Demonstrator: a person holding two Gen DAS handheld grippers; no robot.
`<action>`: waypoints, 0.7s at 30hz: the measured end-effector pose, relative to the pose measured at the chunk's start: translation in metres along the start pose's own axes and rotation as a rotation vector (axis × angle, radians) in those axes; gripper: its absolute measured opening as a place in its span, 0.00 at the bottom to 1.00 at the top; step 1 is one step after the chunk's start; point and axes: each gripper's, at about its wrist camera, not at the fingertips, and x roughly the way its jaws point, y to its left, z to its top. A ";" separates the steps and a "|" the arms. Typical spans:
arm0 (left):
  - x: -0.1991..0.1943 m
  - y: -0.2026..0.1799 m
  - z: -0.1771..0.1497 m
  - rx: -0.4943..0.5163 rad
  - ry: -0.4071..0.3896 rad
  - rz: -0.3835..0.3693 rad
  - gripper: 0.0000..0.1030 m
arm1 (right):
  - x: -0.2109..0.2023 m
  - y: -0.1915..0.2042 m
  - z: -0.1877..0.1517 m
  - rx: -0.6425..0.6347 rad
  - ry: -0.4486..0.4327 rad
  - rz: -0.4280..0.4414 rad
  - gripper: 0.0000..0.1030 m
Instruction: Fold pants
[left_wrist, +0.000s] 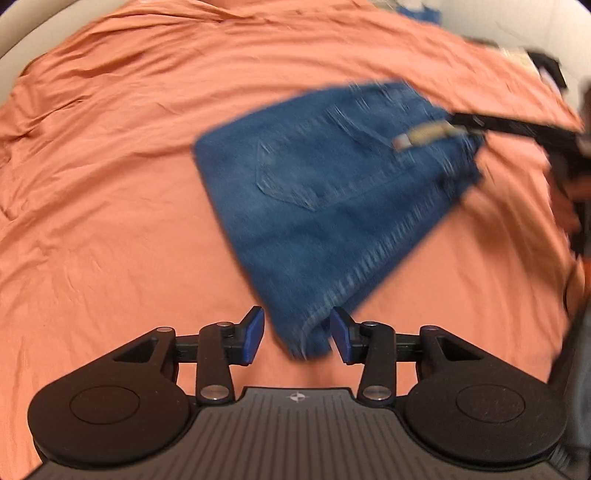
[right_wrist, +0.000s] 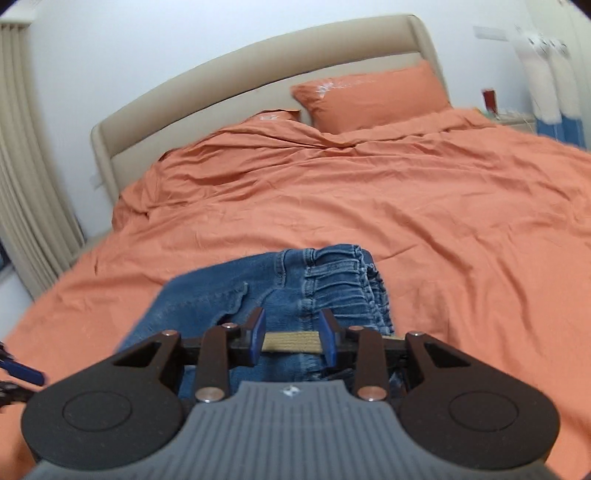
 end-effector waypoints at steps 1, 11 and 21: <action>0.005 -0.006 -0.004 0.018 0.023 0.012 0.52 | 0.007 -0.006 -0.003 0.006 0.025 0.001 0.27; 0.057 -0.013 -0.012 -0.114 0.017 0.123 0.51 | 0.037 -0.028 -0.019 0.064 0.097 -0.041 0.23; 0.054 -0.022 -0.014 0.020 0.108 0.210 0.09 | 0.039 -0.038 -0.020 0.119 0.138 -0.028 0.23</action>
